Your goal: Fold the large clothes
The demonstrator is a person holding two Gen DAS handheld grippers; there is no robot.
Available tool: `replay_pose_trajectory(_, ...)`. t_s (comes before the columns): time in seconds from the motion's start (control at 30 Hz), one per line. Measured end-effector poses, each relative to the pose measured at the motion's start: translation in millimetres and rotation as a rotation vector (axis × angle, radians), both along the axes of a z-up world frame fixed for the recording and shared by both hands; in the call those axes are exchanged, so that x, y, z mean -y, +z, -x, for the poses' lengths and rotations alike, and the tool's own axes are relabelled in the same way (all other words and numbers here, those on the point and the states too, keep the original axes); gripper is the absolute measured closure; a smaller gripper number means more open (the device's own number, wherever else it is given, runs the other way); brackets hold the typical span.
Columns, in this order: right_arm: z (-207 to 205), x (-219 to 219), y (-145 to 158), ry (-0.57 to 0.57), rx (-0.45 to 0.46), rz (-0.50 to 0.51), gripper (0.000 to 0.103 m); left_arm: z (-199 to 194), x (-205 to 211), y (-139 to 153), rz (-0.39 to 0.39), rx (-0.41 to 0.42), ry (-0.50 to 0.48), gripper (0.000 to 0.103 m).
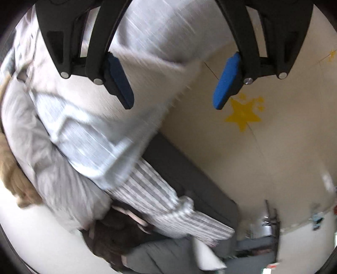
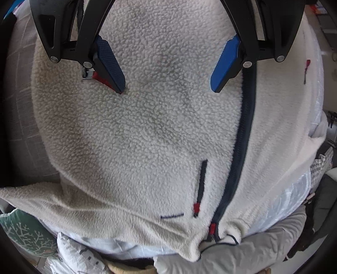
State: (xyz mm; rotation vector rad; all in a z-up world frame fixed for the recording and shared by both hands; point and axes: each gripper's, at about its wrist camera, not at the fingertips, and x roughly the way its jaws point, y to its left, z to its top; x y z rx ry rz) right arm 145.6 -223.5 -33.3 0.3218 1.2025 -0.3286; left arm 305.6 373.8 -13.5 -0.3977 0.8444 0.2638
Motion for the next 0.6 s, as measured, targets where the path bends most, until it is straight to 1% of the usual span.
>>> replay_pose_trajectory(0.1,9,5,13,-0.012,0.036,-0.003,0.018,14,42,3,0.002,-0.038,-0.083,0.025)
replay_pose_trajectory(0.2,17,12,24,-0.031,0.06,-0.006,0.018,28,76,4,0.032,-0.068,-0.12,0.023)
replay_pose_trajectory(0.27,23,18,32,-0.05,0.075,-0.016,0.018,35,98,5,0.047,-0.107,-0.144,0.022)
replay_pose_trajectory(0.37,30,33,45,-0.079,0.09,-0.032,0.018,38,139,15,0.011,-0.151,-0.215,0.022)
replay_pose_trajectory(0.43,35,51,59,-0.103,0.11,-0.03,0.018,42,164,26,-0.021,-0.144,-0.244,0.02)
replay_pose_trajectory(0.47,38,60,67,-0.114,0.121,-0.02,0.018,45,174,30,-0.023,-0.136,-0.255,0.019)
replay_pose_trajectory(0.5,42,67,75,-0.123,0.129,-0.009,0.018,46,183,33,-0.015,-0.127,-0.265,0.017)
replay_pose_trajectory(0.6,54,105,107,-0.165,0.157,0.04,0.018,53,213,37,0.051,-0.093,-0.316,0.012)
